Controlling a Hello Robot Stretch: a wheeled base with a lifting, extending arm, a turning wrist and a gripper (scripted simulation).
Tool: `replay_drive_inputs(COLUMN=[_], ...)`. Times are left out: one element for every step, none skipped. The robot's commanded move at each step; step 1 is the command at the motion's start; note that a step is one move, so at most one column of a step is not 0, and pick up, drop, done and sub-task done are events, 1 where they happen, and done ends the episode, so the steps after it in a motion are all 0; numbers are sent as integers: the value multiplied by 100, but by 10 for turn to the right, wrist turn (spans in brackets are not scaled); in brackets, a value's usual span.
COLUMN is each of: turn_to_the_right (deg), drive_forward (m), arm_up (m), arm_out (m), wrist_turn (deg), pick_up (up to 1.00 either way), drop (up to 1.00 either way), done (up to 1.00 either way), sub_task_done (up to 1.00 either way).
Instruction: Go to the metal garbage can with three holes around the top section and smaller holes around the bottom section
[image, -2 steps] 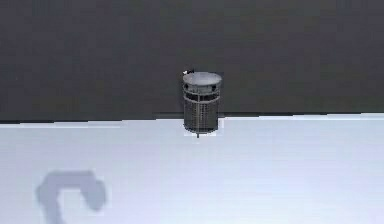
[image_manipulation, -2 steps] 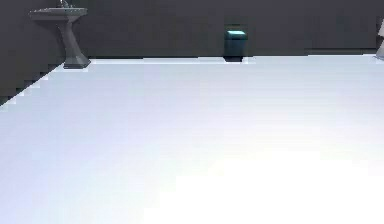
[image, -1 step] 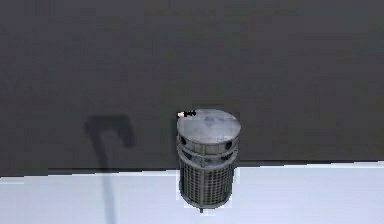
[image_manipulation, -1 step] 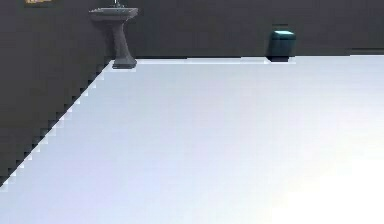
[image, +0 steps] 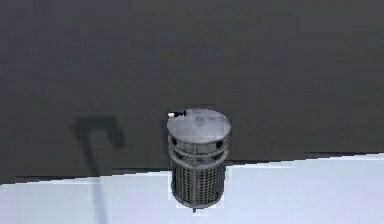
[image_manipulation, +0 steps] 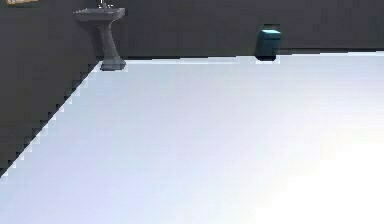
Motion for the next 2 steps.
replay_drive_inputs(turn_to_the_right=[0,0], drive_forward=[25,0], arm_up=[0,0], arm_out=[0,0], wrist_turn=[0,0], pick_up=[0,0], drop=[0,0], done=[0,100], sub_task_done=[0,0])
